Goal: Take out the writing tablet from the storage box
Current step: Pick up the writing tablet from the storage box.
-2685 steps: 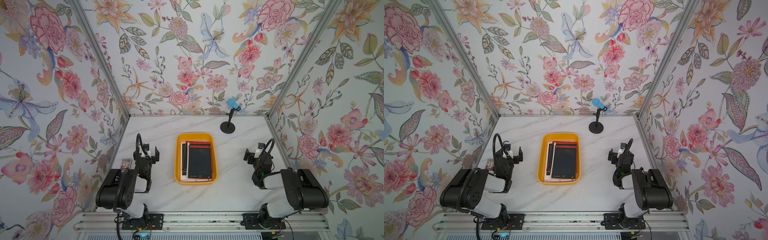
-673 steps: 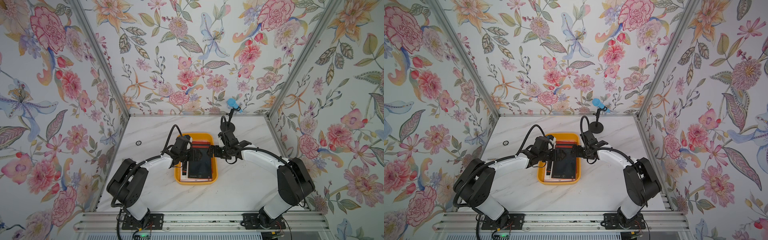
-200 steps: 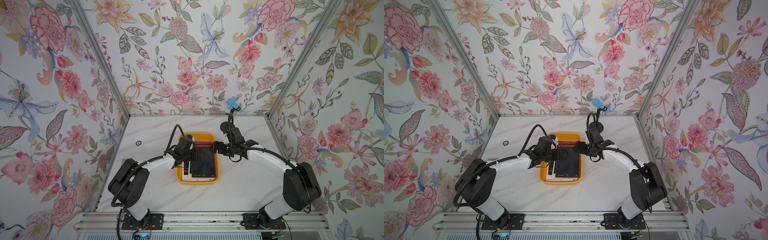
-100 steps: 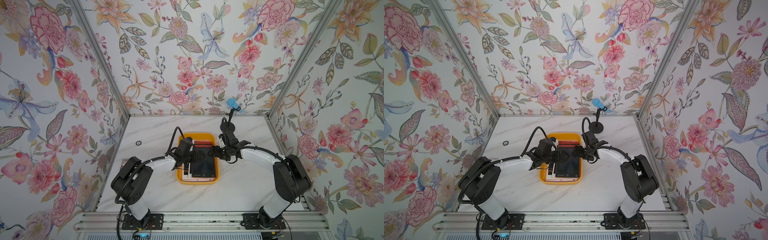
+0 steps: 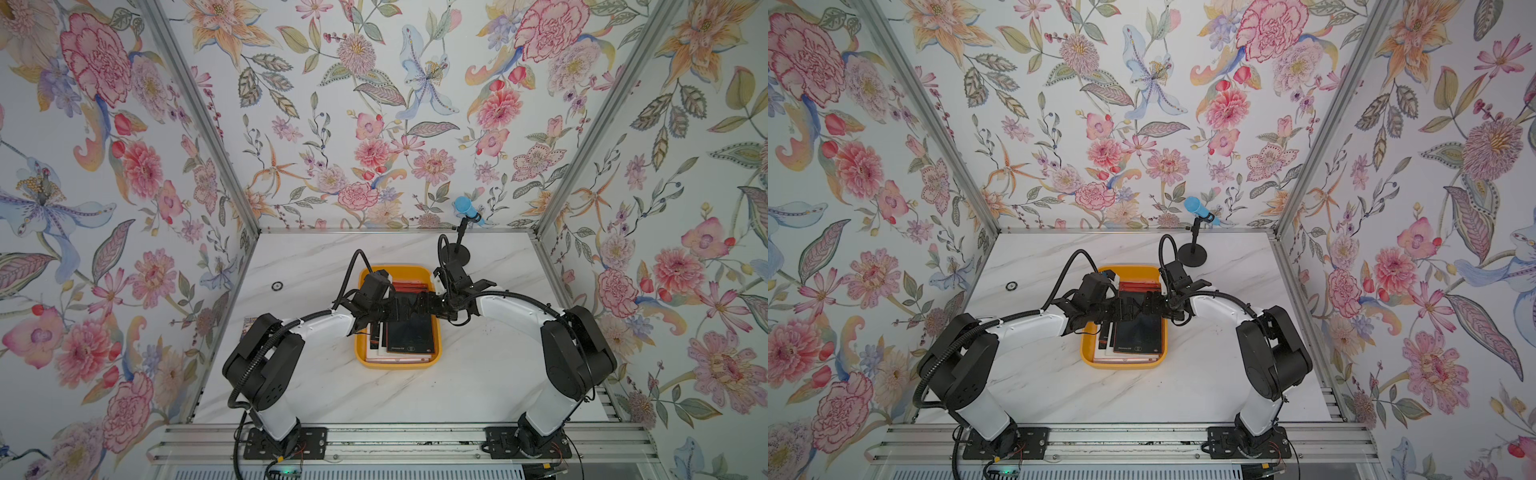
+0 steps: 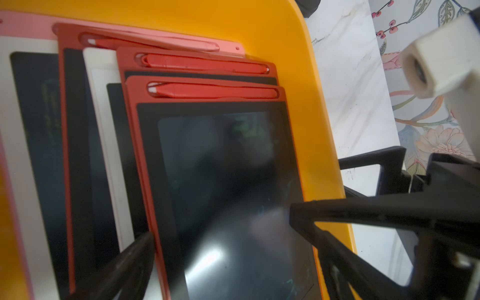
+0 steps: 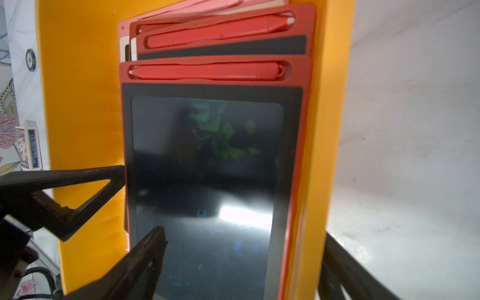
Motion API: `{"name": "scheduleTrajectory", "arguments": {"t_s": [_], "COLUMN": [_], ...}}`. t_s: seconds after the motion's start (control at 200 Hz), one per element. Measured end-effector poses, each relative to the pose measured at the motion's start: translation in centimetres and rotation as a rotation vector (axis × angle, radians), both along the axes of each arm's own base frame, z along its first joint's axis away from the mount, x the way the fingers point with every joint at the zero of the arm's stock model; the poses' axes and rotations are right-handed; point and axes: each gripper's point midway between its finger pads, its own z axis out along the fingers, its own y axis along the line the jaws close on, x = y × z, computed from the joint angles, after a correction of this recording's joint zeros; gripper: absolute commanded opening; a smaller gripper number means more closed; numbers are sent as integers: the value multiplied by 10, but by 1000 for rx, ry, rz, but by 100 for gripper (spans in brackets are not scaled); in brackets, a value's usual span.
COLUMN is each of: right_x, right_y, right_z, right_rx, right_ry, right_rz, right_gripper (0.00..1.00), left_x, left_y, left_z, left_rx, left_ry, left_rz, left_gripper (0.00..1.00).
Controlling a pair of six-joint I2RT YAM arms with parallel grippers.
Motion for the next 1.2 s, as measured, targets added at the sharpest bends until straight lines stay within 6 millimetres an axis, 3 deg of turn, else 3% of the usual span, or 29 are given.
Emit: {"name": "scheduleTrajectory", "arguments": {"t_s": [0.25,0.55,0.951,1.201], "right_x": [3,7,6,19], "right_y": [-6,-20,-31,-80], "right_z": [13,25,43,60], "right_rx": [10,34,106,140], "right_ry": [-25,-37,-70,-120], "right_rz": [-17,-53,-89,-244], "right_gripper": [88,88,88,88], "left_x": [0,1,-5,-14], "left_y": [-7,-32,-47,-49], "left_z": [12,58,64,36], "left_rx": [-34,-199,-296,-232], "left_ry": [-20,-119,-105,-25], "left_rz": [-19,-99,-145,-158], "left_gripper": [97,95,87,69]}}
